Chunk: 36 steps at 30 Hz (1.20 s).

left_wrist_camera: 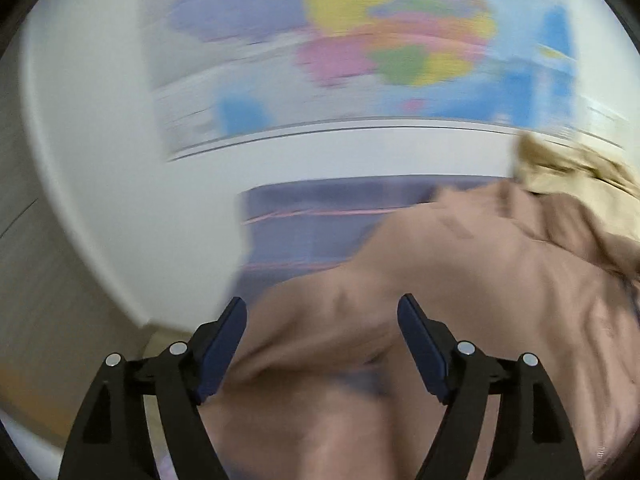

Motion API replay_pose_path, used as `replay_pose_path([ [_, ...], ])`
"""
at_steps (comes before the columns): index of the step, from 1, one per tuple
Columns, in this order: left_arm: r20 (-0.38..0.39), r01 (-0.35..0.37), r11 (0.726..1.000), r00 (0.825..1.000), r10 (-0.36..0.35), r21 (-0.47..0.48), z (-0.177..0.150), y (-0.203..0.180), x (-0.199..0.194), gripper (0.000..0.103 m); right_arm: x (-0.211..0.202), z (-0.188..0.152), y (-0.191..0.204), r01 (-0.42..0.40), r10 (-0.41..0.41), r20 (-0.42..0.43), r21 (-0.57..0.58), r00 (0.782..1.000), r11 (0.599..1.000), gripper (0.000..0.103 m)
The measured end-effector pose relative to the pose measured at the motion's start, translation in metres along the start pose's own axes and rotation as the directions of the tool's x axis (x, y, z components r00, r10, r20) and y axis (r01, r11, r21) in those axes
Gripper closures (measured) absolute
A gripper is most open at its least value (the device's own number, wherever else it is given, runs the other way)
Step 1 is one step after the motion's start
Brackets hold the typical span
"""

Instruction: Fold large clothes

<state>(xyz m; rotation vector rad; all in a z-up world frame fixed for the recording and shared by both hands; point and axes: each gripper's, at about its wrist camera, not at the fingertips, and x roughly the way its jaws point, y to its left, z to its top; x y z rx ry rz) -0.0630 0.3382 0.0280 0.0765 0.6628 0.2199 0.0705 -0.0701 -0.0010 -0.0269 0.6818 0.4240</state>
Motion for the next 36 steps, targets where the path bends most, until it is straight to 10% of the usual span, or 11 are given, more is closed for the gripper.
replay_pose_path([
  [6, -0.102, 0.215, 0.975, 0.973, -0.209, 0.060, 0.029, -0.082, 0.082, 0.029, 0.070, 0.059, 0.034, 0.105, -0.104, 0.018, -0.171, 0.994, 0.980, 0.028],
  [11, -0.202, 0.255, 0.965, 0.950, -0.238, 0.060, 0.051, -0.121, 0.156, 0.030, 0.132, 0.080, 0.051, 0.171, -0.187, -0.025, -0.297, 0.982, 0.939, 0.033],
  [13, -0.238, 0.251, 0.964, 0.945, -0.225, 0.083, 0.059, -0.135, 0.182, 0.034, 0.150, 0.083, 0.052, 0.190, -0.219, -0.049, -0.341, 0.974, 0.921, 0.043],
  [15, -0.263, 0.249, 0.964, 0.940, -0.217, 0.096, 0.063, -0.140, 0.198, 0.045, 0.168, 0.089, 0.046, 0.162, -0.215, -0.114, -0.356, 0.970, 0.920, 0.097],
  [25, -0.197, 0.187, 0.982, 0.964, -0.179, 0.021, 0.084, -0.132, 0.238, 0.056, 0.146, 0.138, -0.006, 0.151, -0.151, 0.007, -0.120, 0.988, 0.981, 0.095],
  [31, -0.213, 0.136, 0.989, 0.969, -0.123, 0.051, 0.075, -0.128, 0.248, 0.054, 0.122, 0.127, 0.008, 0.197, -0.187, 0.079, -0.155, 0.979, 0.968, 0.047],
  [36, -0.203, 0.181, 0.983, 0.964, -0.171, 0.032, 0.079, -0.118, 0.240, 0.049, 0.084, 0.096, 0.035, 0.112, -0.090, 0.103, -0.236, 0.991, 0.965, 0.047],
])
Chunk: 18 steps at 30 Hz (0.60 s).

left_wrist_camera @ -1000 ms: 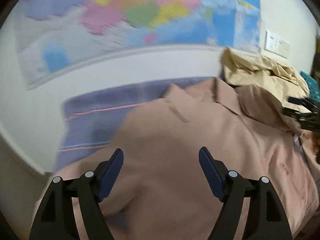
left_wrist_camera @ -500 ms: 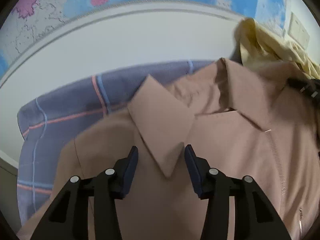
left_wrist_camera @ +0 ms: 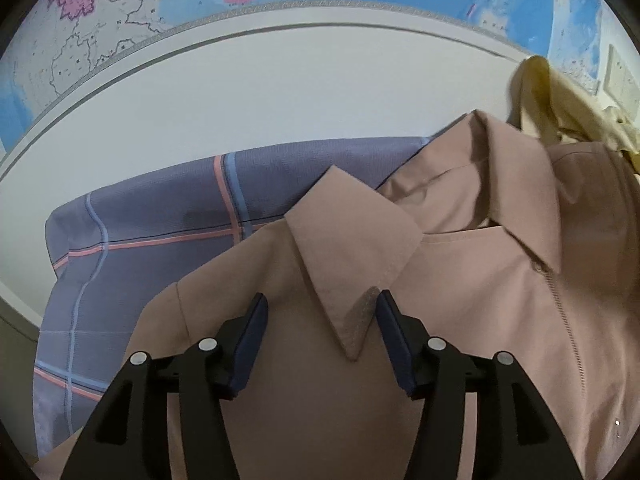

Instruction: Fold large clothes

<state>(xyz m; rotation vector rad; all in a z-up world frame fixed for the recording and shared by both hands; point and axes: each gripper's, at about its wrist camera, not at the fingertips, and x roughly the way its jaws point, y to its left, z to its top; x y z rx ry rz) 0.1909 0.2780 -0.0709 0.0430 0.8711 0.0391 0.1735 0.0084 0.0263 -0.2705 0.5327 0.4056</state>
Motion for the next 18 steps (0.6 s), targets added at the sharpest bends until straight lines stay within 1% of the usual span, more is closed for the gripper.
replay_pose_path([
  [1, 0.004, 0.006, 1.000, 1.000, -0.006, -0.008, -0.001, 0.001, -0.004, 0.049, 0.002, -0.004, 0.007, -0.023, 0.022, -0.027, -0.024, 0.999, 0.999, 0.047],
  [2, 0.014, 0.036, 0.999, 0.999, -0.036, -0.013, -0.002, 0.001, -0.012, 0.048, 0.007, -0.012, 0.012, -0.038, 0.036, -0.060, -0.037, 0.998, 0.999, 0.049],
  [4, 0.036, 0.064, 0.998, 0.997, -0.064, -0.008, -0.005, 0.000, -0.029, 0.043, 0.025, -0.028, 0.011, -0.013, 0.007, -0.127, -0.042, 0.992, 0.999, 0.052],
  [5, 0.052, 0.072, 0.997, 0.996, -0.072, 0.003, -0.008, -0.001, -0.039, 0.042, 0.036, -0.035, 0.003, 0.011, -0.014, -0.164, -0.022, 0.986, 1.000, 0.060],
  [6, 0.068, 0.077, 0.997, 0.995, -0.079, 0.024, -0.013, -0.002, -0.051, 0.036, 0.043, -0.039, -0.007, 0.037, -0.034, -0.187, 0.015, 0.982, 0.999, 0.069],
  [7, 0.084, 0.069, 0.997, 0.994, -0.072, 0.045, -0.019, -0.002, -0.065, 0.029, 0.045, -0.042, -0.019, 0.035, -0.022, -0.199, 0.062, 0.980, 0.997, 0.073],
  [8, 0.095, 0.062, 0.997, 0.993, -0.067, 0.054, -0.025, -0.004, -0.077, 0.028, 0.043, -0.045, -0.028, 0.010, 0.015, -0.205, 0.119, 0.979, 0.993, 0.074],
  [9, 0.109, 0.062, 0.996, 0.992, -0.069, 0.069, -0.034, -0.003, -0.092, 0.028, 0.040, -0.046, -0.031, -0.006, 0.035, -0.205, 0.142, 0.978, 0.990, 0.068],
  [10, 0.117, 0.066, 0.995, 0.990, -0.075, 0.077, -0.044, 0.001, -0.106, 0.027, 0.028, -0.048, -0.031, -0.023, 0.050, -0.194, 0.142, 0.980, 0.990, 0.062],
  [11, 0.122, 0.069, 0.995, 0.989, -0.078, 0.075, -0.052, 0.002, -0.118, 0.027, 0.011, -0.052, -0.029, -0.046, 0.067, -0.168, 0.128, 0.984, 0.991, 0.046],
  [12, 0.133, 0.082, 0.995, 0.987, -0.089, 0.062, -0.064, 0.008, -0.133, 0.026, -0.008, -0.058, -0.029, -0.071, 0.090, -0.140, 0.135, 0.986, 0.988, 0.036],
  [13, 0.140, 0.097, 0.994, 0.985, -0.103, 0.050, -0.073, 0.012, -0.146, 0.023, -0.022, -0.064, -0.028, -0.092, 0.112, -0.133, 0.146, 0.985, 0.985, 0.035],
  [14, 0.149, 0.122, 0.992, 0.981, -0.124, 0.024, -0.089, 0.023, -0.157, 0.021, -0.039, -0.075, -0.031, -0.130, 0.155, -0.140, 0.169, 0.978, 0.977, 0.037],
  [15, 0.152, 0.129, 0.992, 0.980, -0.127, -0.003, -0.102, 0.031, -0.168, 0.020, -0.054, -0.088, -0.034, -0.176, 0.206, -0.139, 0.206, 0.969, 0.963, 0.034],
  [16, 0.147, 0.130, 0.991, 0.981, -0.125, -0.027, -0.111, 0.033, -0.174, 0.020, -0.064, -0.101, -0.037, -0.201, 0.238, -0.141, 0.237, 0.961, 0.950, 0.033],
  [17, 0.140, 0.129, 0.990, 0.983, -0.120, -0.056, -0.130, 0.043, -0.184, 0.020, -0.074, -0.117, -0.040, -0.219, 0.266, -0.151, 0.272, 0.952, 0.937, 0.032],
  [18, 0.137, 0.126, 0.989, 0.984, -0.115, -0.075, -0.141, 0.047, -0.188, 0.020, -0.084, -0.134, -0.042, -0.233, 0.293, -0.162, 0.312, 0.942, 0.921, 0.030],
])
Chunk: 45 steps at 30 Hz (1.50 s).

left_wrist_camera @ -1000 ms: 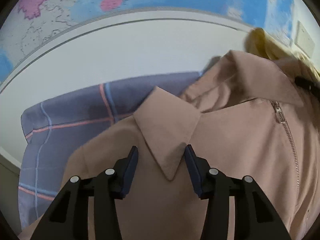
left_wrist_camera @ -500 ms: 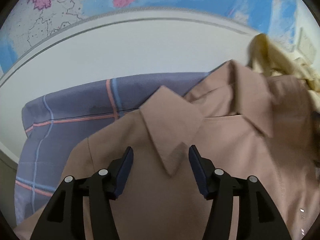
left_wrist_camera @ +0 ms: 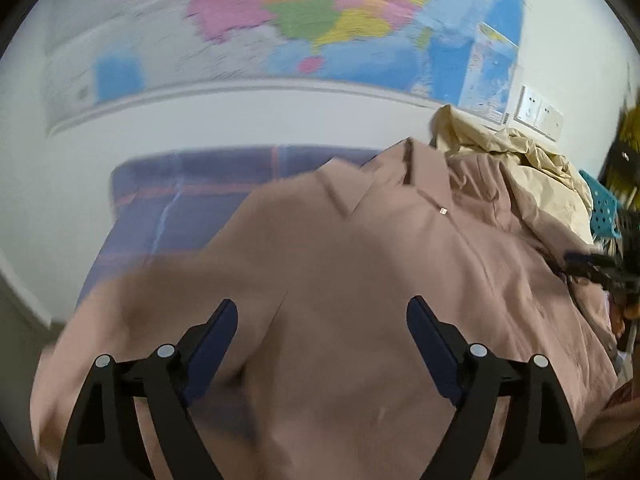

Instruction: Fold large clothes

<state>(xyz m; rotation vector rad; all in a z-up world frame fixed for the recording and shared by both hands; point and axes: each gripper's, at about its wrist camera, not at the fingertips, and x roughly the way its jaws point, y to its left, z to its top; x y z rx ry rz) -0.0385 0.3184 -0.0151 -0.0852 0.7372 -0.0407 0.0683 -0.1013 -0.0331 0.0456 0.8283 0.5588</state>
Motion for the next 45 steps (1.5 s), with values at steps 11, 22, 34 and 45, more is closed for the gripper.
replay_pose_path([
  [11, -0.048, 0.190, 0.965, 0.978, -0.202, -0.183, -0.094, 0.017, -0.034, 0.020, -0.024, -0.085, 0.007, -0.219, 0.224, -0.020, 0.127, 0.974, 0.967, 0.023],
  [22, -0.137, 0.298, 0.952, 0.942, -0.305, -0.070, -0.122, -0.037, -0.031, 0.079, -0.016, -0.092, 0.023, -0.420, 0.424, 0.019, 0.190, 0.905, 0.887, 0.097],
  [34, -0.096, 0.208, 0.978, 0.973, -0.208, -0.014, -0.111, -0.030, -0.072, 0.059, -0.068, -0.116, 0.037, -0.288, 0.298, -0.058, 0.135, 0.953, 0.948, 0.083],
  [45, 0.052, 0.111, 0.989, 0.992, -0.117, 0.095, -0.043, -0.044, -0.074, 0.031, -0.040, -0.016, 0.054, 0.067, -0.061, 0.074, -0.083, 0.995, 0.994, 0.045],
])
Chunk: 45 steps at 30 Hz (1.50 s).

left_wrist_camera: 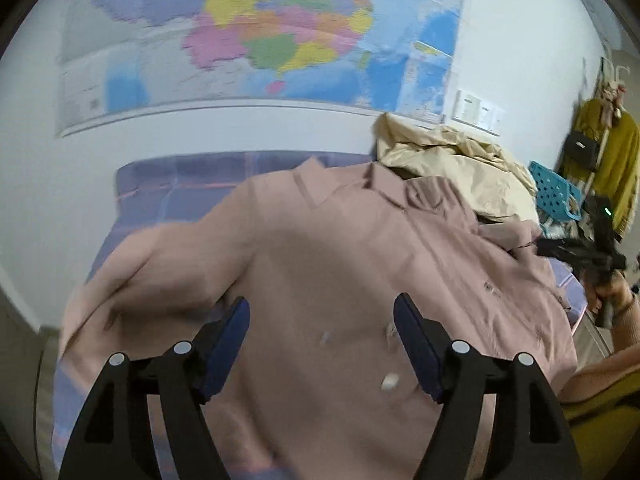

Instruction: Fold large clothes

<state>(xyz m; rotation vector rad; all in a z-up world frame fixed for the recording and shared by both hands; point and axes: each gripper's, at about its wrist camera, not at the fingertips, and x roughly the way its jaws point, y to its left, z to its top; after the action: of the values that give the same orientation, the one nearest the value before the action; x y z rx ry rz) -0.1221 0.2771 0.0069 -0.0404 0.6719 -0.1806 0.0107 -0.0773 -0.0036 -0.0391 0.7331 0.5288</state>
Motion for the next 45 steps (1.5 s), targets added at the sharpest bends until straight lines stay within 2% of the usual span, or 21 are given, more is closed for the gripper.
replay_pose_path([
  [4, -0.044, 0.025, 0.999, 0.999, -0.023, 0.033, 0.034, -0.005, 0.056, 0.031, 0.050, 0.043, 0.011, 0.023, -0.023, 0.001, -0.076, 1.000, 0.997, 0.052],
  [5, -0.059, 0.034, 0.999, 0.998, -0.032, 0.028, 0.041, -0.006, 0.070, 0.031, 0.065, 0.053, 0.014, 0.055, -0.055, 0.001, -0.095, 0.998, 0.994, 0.051],
  [11, -0.177, 0.008, 0.999, 0.984, 0.000, 0.049, 0.077, -0.005, 0.156, 0.031, 0.151, 0.088, 0.004, 0.149, -0.162, -0.104, -0.117, 0.981, 0.982, 0.055],
  [13, -0.203, 0.004, 0.998, 0.979, 0.008, 0.056, 0.082, -0.007, 0.177, 0.031, 0.170, 0.091, -0.003, 0.157, -0.173, -0.137, -0.121, 0.975, 0.980, 0.077],
  [14, -0.219, -0.002, 0.999, 0.976, 0.013, 0.049, 0.084, -0.005, 0.188, 0.032, 0.175, 0.093, -0.008, 0.158, -0.176, -0.145, -0.122, 0.974, 0.980, 0.097],
  [15, -0.227, -0.005, 0.999, 0.974, 0.015, 0.045, 0.086, -0.004, 0.197, 0.032, 0.177, 0.096, -0.011, 0.162, -0.178, -0.145, -0.115, 0.973, 0.980, 0.098],
  [16, -0.227, -0.010, 0.999, 0.974, 0.021, 0.048, 0.087, -0.004, 0.201, 0.032, 0.172, 0.101, -0.017, 0.158, -0.170, -0.125, -0.099, 0.978, 0.982, 0.098],
  [18, -0.216, -0.028, 0.998, 0.976, 0.038, 0.050, 0.089, 0.000, 0.211, 0.033, 0.146, 0.118, -0.028, 0.143, -0.144, -0.026, -0.049, 0.989, 0.989, 0.098],
  [21, -0.180, -0.053, 0.997, 0.982, 0.062, 0.056, 0.093, 0.005, 0.218, 0.033, 0.133, 0.133, -0.037, 0.164, -0.163, 0.046, -0.009, 0.985, 0.986, 0.098],
  [25, -0.147, -0.111, 0.992, 0.982, 0.119, 0.065, 0.093, 0.012, 0.231, 0.033, 0.170, 0.129, -0.051, 0.160, -0.159, -0.045, 0.027, 0.986, 0.987, 0.096],
  [27, -0.164, -0.133, 0.990, 0.976, 0.141, 0.055, 0.089, 0.018, 0.242, 0.033, 0.173, 0.123, -0.053, 0.161, -0.159, -0.040, 0.029, 0.986, 0.987, 0.092],
  [28, -0.174, -0.138, 0.989, 0.974, 0.145, 0.053, 0.088, 0.019, 0.245, 0.033, 0.174, 0.122, -0.055, 0.161, -0.159, -0.047, 0.029, 0.986, 0.987, 0.089],
  [29, -0.188, -0.140, 0.989, 0.971, 0.146, 0.047, 0.086, 0.022, 0.248, 0.033, 0.172, 0.121, -0.056, 0.167, -0.166, -0.052, 0.030, 0.985, 0.985, 0.079],
  [30, -0.193, -0.135, 0.990, 0.971, 0.140, 0.039, 0.085, 0.024, 0.247, 0.033, 0.165, 0.120, -0.054, 0.164, -0.163, -0.044, 0.029, 0.986, 0.986, 0.075],
  [31, -0.192, -0.132, 0.991, 0.972, 0.136, 0.035, 0.086, 0.024, 0.245, 0.033, 0.157, 0.118, -0.052, 0.159, -0.158, -0.029, 0.028, 0.987, 0.987, 0.073],
  [33, -0.174, -0.107, 0.994, 0.979, 0.109, 0.022, 0.087, 0.024, 0.234, 0.032, 0.139, 0.112, -0.049, 0.175, -0.175, 0.009, 0.015, 0.985, 0.985, 0.062],
  [36, -0.177, -0.069, 0.997, 0.981, 0.073, 0.032, 0.087, 0.017, 0.223, 0.032, 0.119, 0.097, -0.039, 0.127, -0.126, 0.021, -0.034, 0.992, 0.991, 0.062],
  [39, -0.218, -0.084, 0.994, 0.971, 0.099, 0.076, 0.081, 0.007, 0.234, 0.032, 0.134, 0.086, -0.033, 0.140, -0.144, -0.046, -0.082, 0.988, 0.987, 0.066],
  [41, -0.275, -0.106, 0.991, 0.954, 0.123, 0.076, 0.076, 0.006, 0.250, 0.032, 0.149, 0.080, -0.042, 0.147, -0.152, -0.096, -0.051, 0.984, 0.988, 0.066],
  [42, -0.283, -0.112, 0.991, 0.951, 0.128, 0.073, 0.075, 0.005, 0.251, 0.032, 0.150, 0.080, -0.049, 0.138, -0.139, -0.102, -0.023, 0.985, 0.990, 0.066],
  [45, -0.255, -0.120, 0.990, 0.957, 0.136, 0.081, 0.079, -0.001, 0.239, 0.032, 0.125, 0.076, -0.057, 0.097, -0.095, -0.054, 0.040, 0.994, 0.994, 0.061],
])
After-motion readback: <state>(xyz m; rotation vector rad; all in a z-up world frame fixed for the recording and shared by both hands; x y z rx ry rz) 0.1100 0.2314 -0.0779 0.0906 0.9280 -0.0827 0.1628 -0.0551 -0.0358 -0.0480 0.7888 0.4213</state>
